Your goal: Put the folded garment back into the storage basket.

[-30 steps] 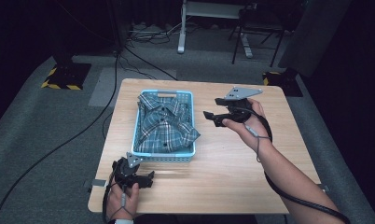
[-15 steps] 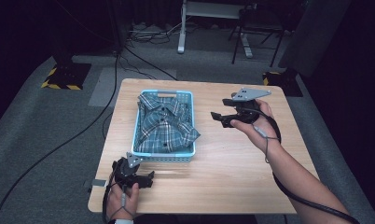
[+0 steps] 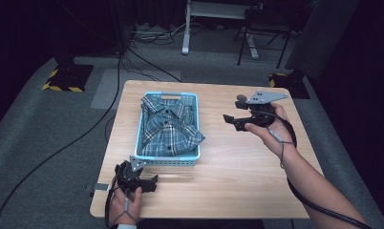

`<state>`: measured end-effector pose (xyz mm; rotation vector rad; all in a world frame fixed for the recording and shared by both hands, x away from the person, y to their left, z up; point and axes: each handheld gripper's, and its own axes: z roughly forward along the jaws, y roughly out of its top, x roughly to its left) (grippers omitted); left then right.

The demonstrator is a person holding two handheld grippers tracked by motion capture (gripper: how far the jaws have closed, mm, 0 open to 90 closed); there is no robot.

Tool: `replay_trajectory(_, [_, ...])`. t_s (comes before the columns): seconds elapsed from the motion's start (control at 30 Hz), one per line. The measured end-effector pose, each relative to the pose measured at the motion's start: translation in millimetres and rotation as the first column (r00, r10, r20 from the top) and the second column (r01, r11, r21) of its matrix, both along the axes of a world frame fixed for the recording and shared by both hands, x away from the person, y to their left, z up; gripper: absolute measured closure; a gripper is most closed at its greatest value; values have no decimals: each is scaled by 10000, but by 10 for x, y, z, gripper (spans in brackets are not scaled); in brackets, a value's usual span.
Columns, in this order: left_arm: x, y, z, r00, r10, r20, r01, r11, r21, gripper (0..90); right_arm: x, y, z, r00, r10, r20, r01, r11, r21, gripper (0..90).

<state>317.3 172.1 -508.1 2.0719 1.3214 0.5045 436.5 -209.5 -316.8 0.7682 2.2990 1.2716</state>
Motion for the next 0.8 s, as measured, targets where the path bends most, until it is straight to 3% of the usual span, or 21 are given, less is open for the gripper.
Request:
replay_trajectory(0.43, [0, -1, -1, 10000, 5, 8, -5, 10000, -6, 3, 1, -255, 80, 9997, -232, 49, 231, 9997, 96, 294])
replay_trajectory(0.8, [-3, -1, -1, 10000, 0, 9, 0, 10000, -12, 3, -32, -408, 88, 9995, -281, 158, 285, 9991, -319, 290])
